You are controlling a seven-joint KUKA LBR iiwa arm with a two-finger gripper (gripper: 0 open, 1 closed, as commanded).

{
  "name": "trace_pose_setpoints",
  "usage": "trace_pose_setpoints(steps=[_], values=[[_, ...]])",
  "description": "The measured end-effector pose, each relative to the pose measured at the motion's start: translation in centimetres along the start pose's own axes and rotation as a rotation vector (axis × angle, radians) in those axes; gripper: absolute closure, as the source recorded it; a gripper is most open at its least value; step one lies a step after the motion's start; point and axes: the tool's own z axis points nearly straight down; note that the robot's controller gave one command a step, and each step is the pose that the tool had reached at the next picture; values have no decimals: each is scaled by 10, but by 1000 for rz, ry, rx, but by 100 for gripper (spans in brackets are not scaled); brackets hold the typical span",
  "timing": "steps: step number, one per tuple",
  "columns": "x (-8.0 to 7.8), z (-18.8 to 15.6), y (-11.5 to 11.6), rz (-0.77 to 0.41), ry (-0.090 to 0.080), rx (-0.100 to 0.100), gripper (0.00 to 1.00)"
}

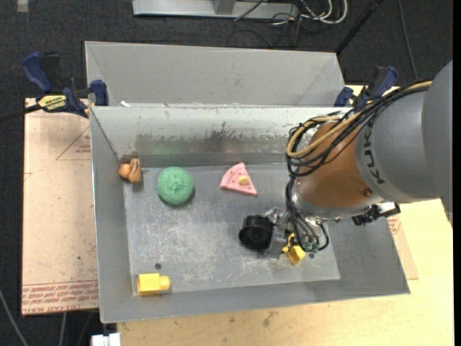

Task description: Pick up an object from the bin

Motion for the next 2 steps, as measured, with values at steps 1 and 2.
trace_pose_setpoints(steps=[1, 2], values=[[0, 0, 0, 0, 0, 0, 100], [0, -1, 0, 0, 1, 0, 100]])
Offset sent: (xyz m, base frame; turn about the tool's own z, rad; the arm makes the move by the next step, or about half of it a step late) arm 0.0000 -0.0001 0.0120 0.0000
